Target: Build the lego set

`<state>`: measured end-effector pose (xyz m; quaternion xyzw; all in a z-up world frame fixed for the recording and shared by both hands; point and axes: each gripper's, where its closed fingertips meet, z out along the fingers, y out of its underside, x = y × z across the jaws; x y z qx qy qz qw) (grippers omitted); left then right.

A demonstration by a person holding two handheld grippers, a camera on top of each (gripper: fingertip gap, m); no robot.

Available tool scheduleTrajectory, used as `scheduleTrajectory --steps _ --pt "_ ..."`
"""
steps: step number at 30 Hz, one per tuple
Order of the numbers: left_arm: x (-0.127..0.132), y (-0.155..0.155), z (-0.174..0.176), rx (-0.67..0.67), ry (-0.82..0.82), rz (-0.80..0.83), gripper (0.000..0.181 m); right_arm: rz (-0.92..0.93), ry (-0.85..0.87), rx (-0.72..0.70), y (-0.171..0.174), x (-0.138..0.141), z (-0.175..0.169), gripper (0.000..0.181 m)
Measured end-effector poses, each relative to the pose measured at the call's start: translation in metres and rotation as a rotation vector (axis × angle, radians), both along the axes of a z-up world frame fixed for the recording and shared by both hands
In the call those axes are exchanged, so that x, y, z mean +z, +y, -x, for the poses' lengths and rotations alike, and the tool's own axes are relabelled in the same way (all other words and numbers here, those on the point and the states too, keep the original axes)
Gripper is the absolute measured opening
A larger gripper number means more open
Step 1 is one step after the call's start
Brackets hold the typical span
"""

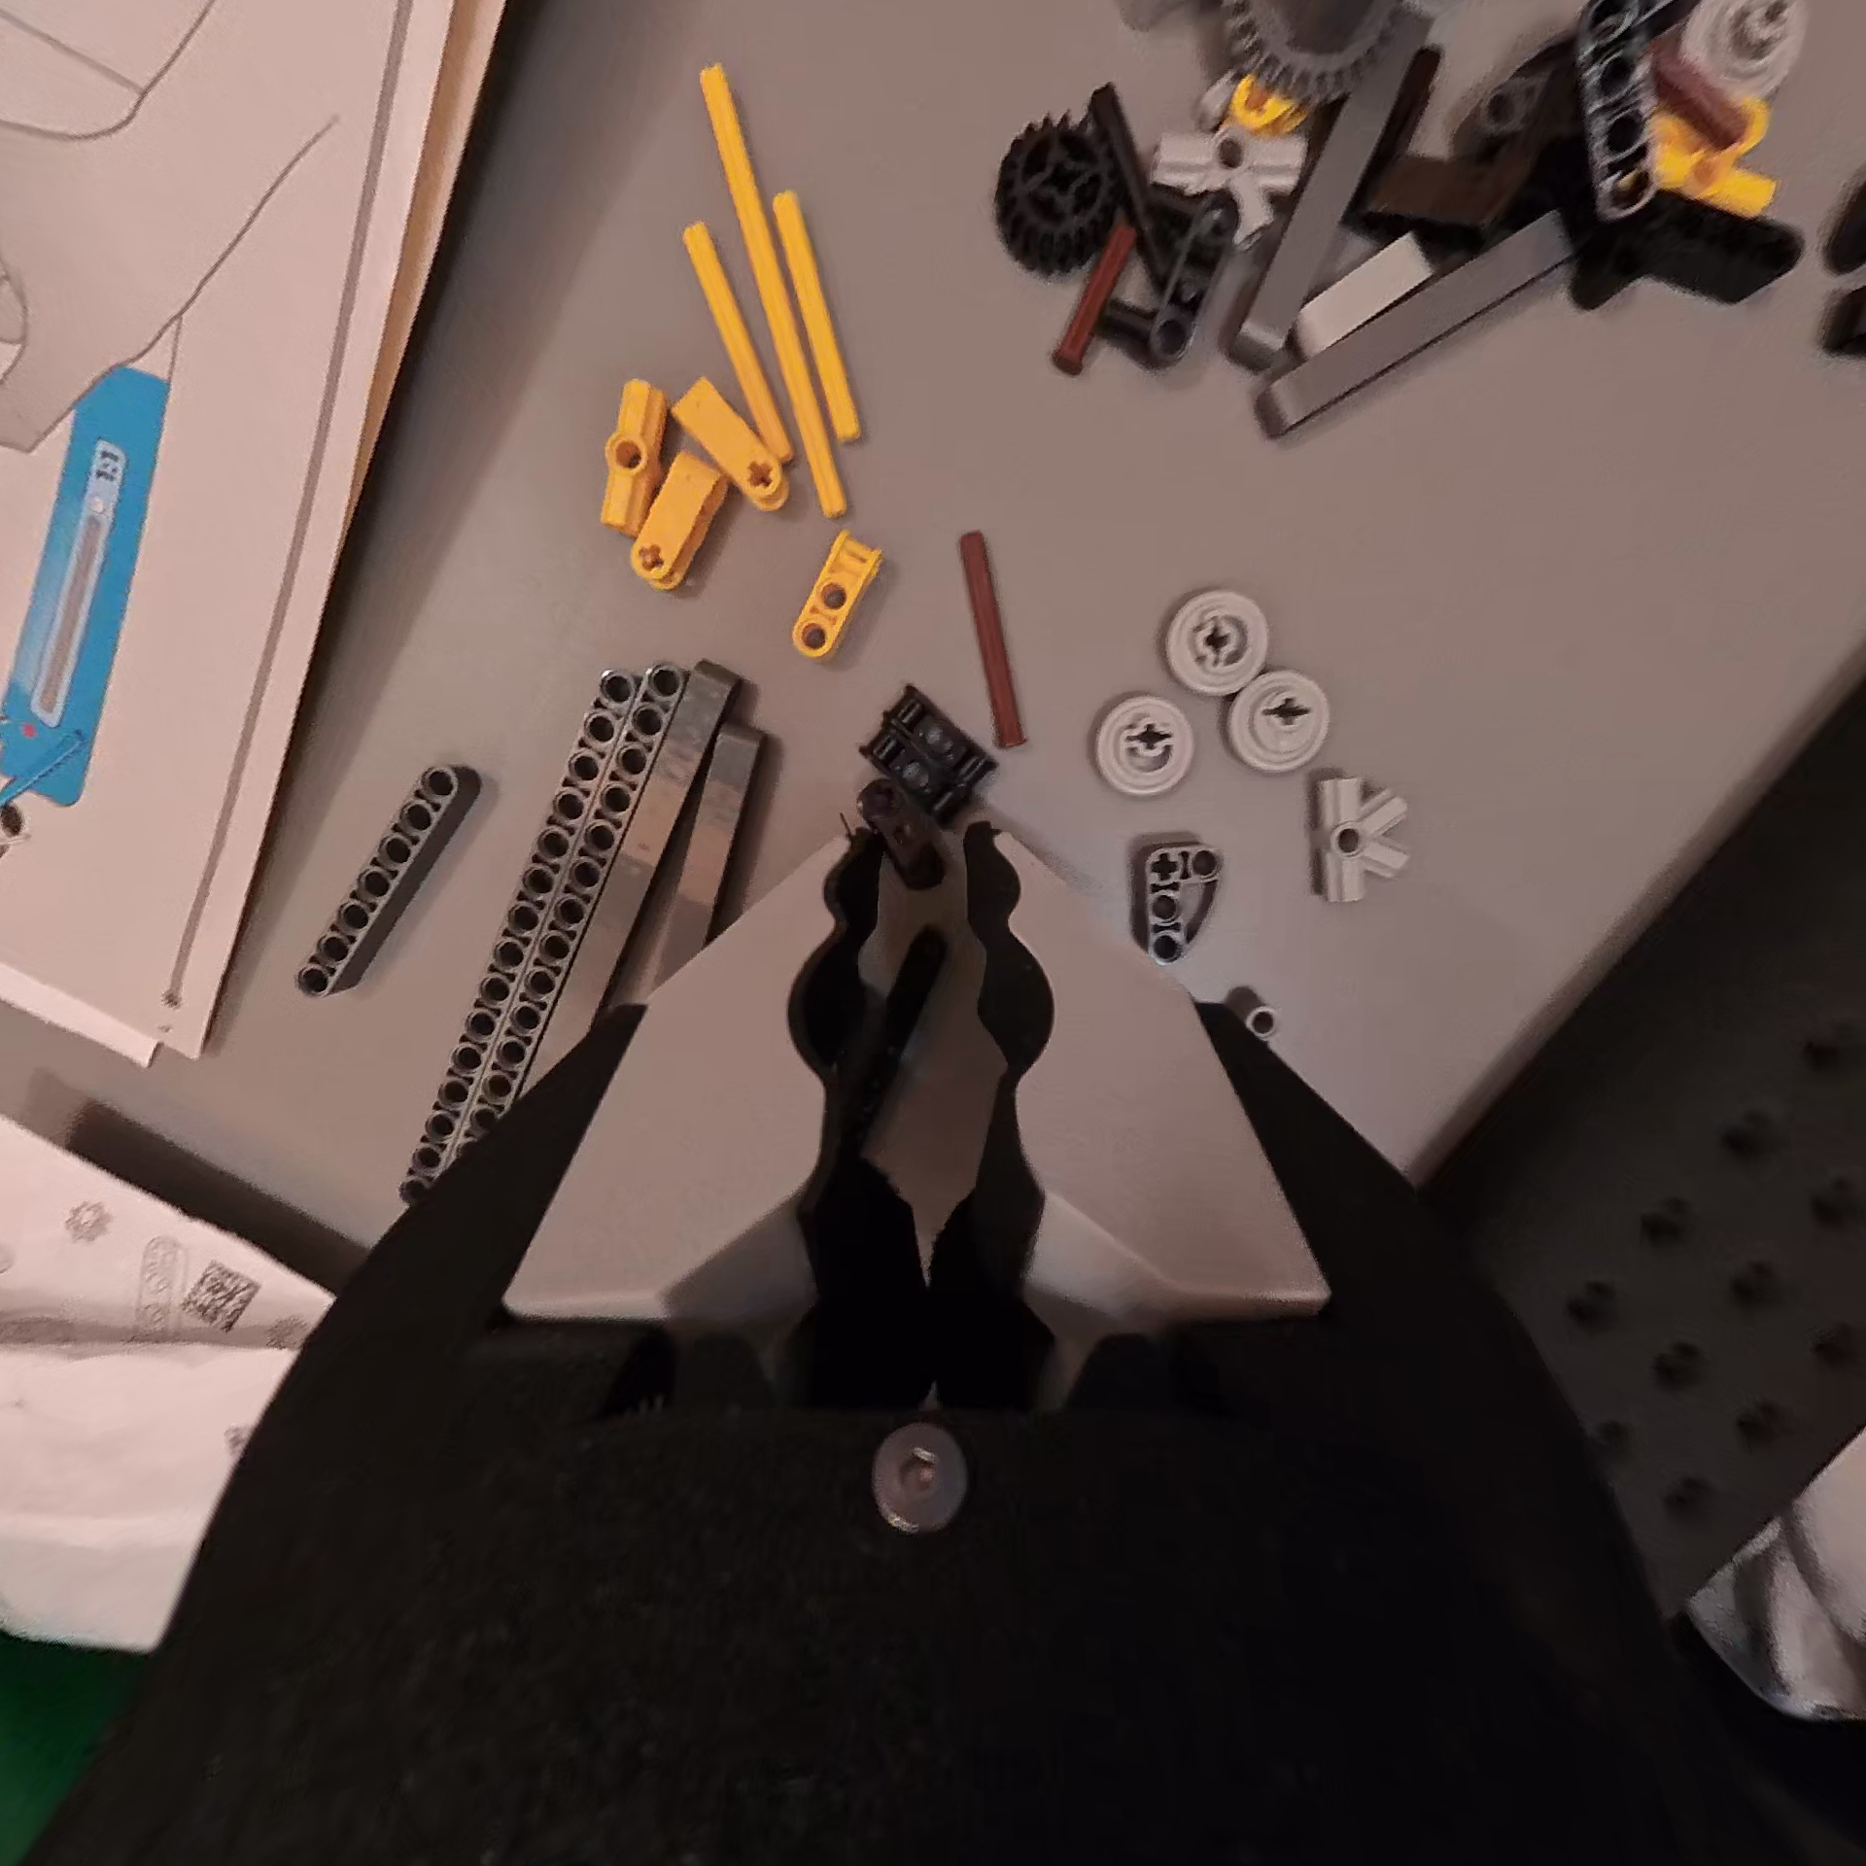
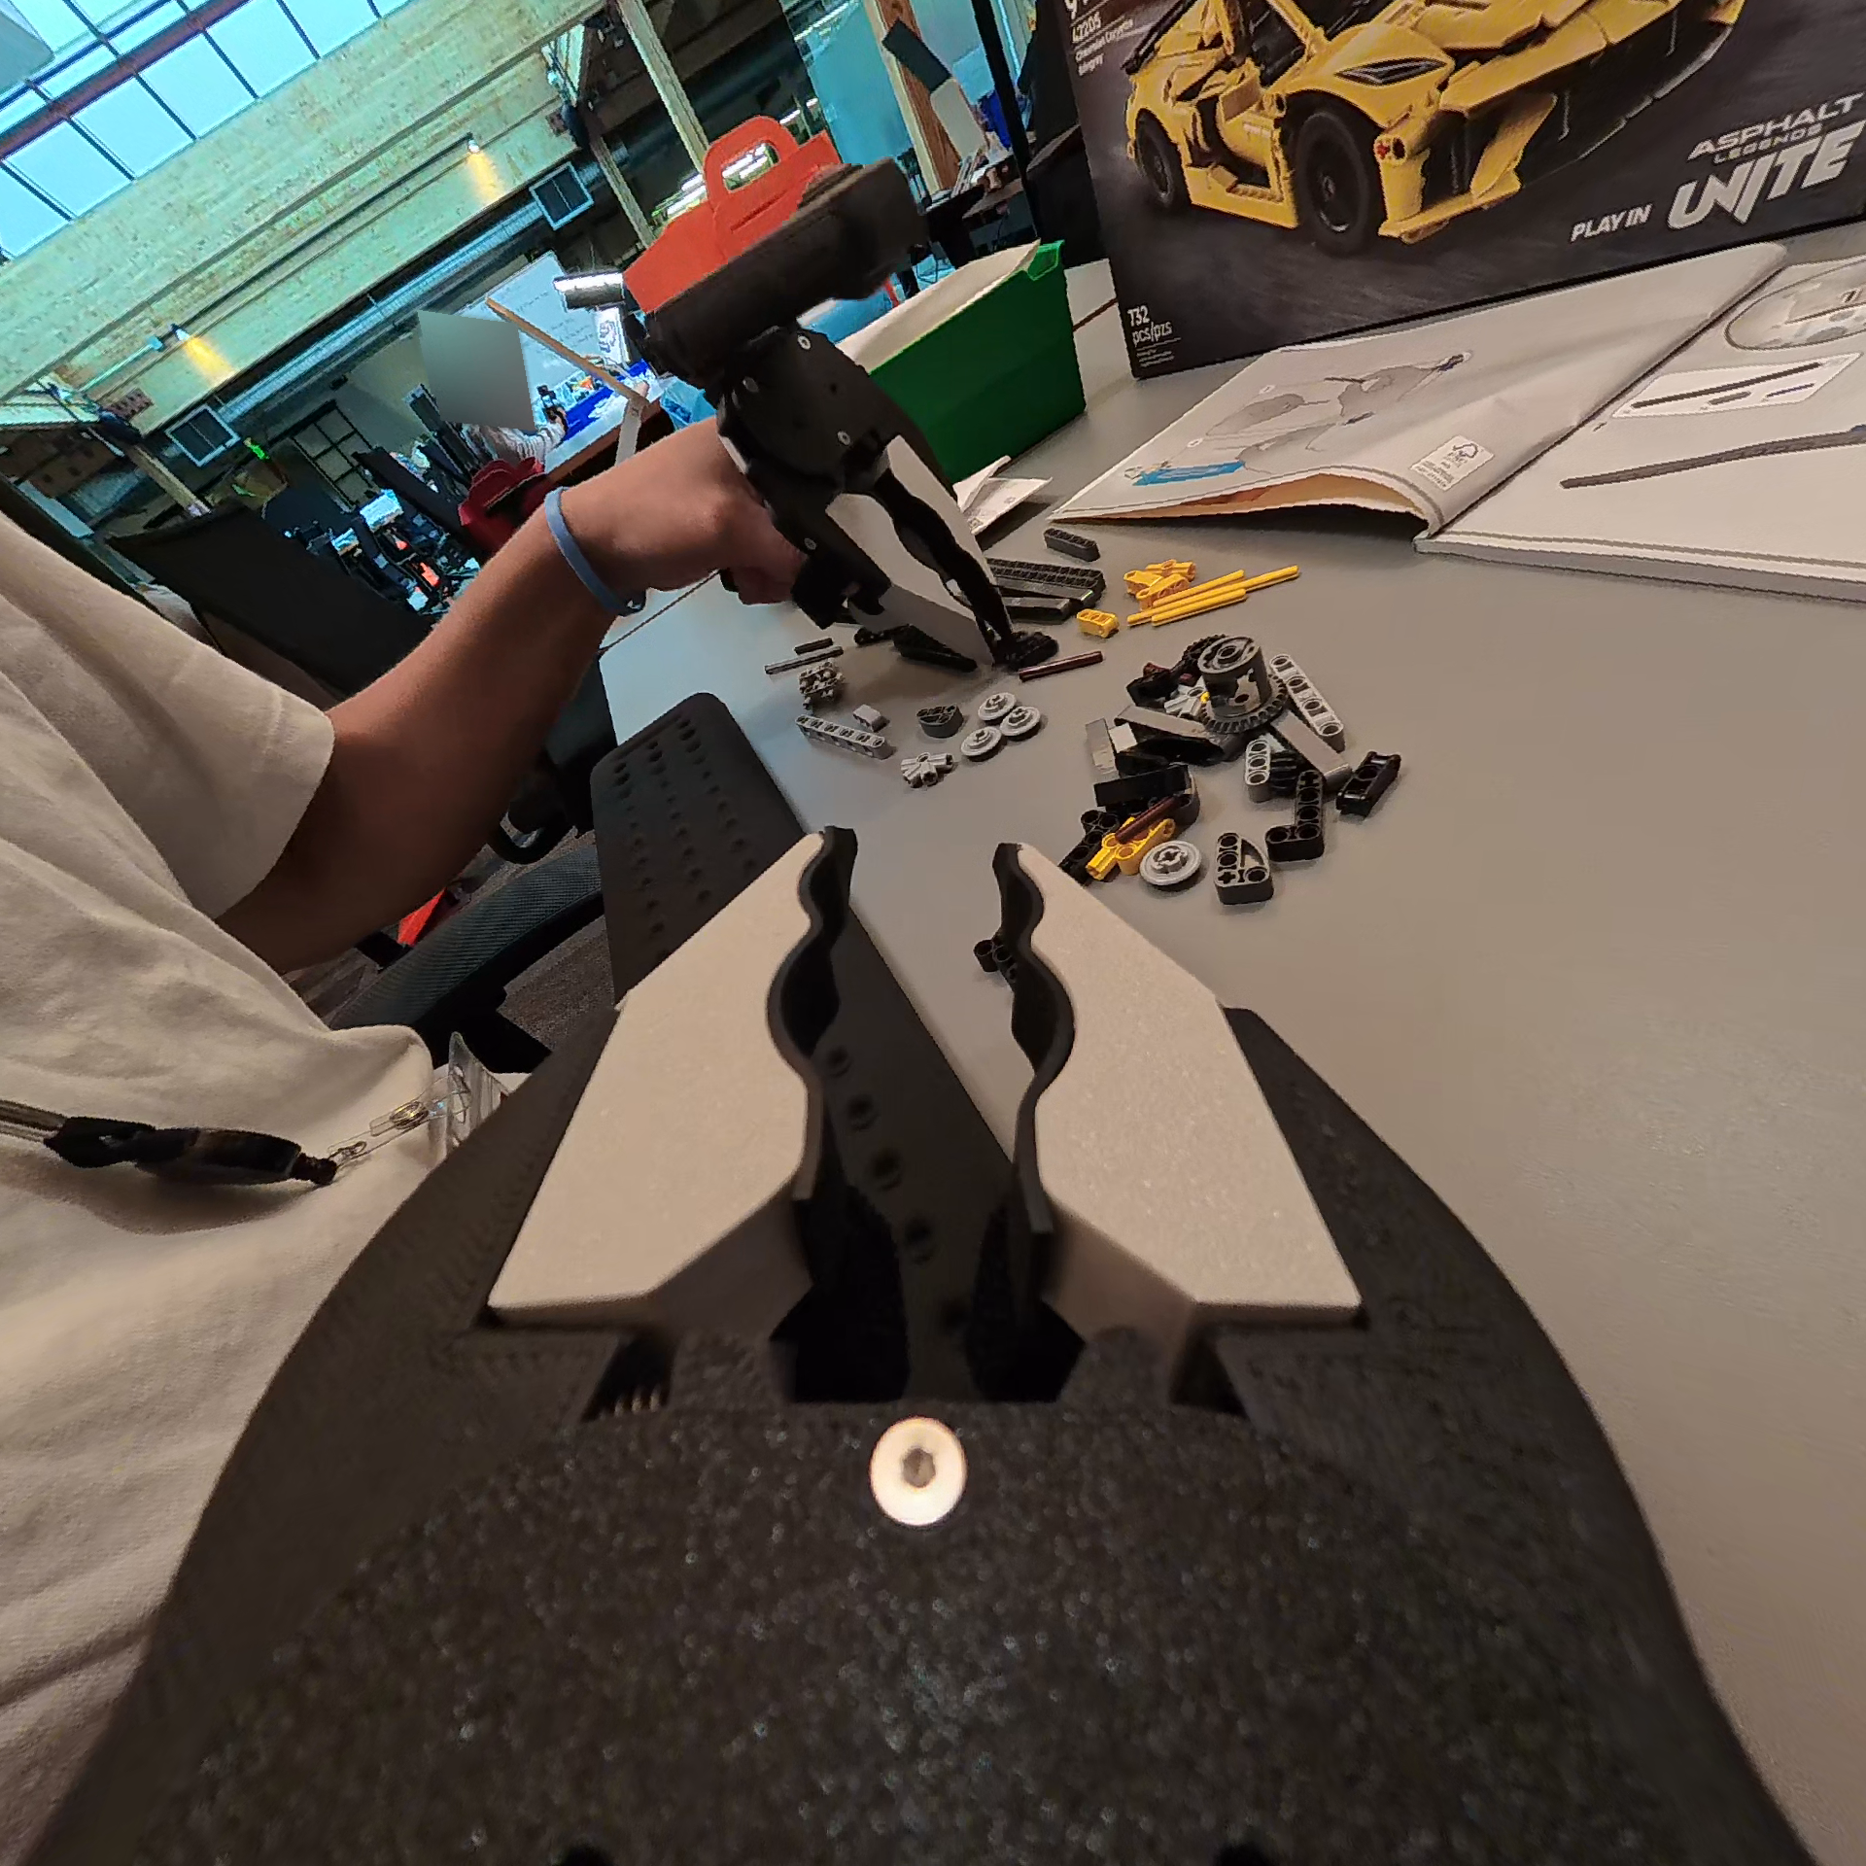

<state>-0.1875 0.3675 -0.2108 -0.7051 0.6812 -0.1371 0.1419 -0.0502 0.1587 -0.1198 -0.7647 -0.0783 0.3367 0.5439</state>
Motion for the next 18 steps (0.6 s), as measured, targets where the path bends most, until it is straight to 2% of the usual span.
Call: scheduleTrajectory --steps 5,9,11,15,18 --pt "0.001 -0.001 0.005 0.001 0.004 0.003 0.021 -0.001 0.002 0.003 0.000 0.000 0.000 0.029" --pt "0.012 0.018 0.025 0.079 -0.022 -0.026 0.021 0.000 0.006 0.004 0.000 0.000 0.000 0.029" --pt "0.022 0.041 0.047 0.183 -0.043 -0.072 0.020 0.001 0.007 0.003 0.000 0.000 0.000 0.029" --pt "0.044 0.088 0.103 0.487 -0.129 -0.189 0.028 0.001 0.008 -0.002 0.001 0.000 -0.001 0.029" --pt "0.045 0.101 0.130 0.554 -0.162 -0.292 0.036 0.005 0.021 -0.003 0.001 0.000 -0.002 0.030"
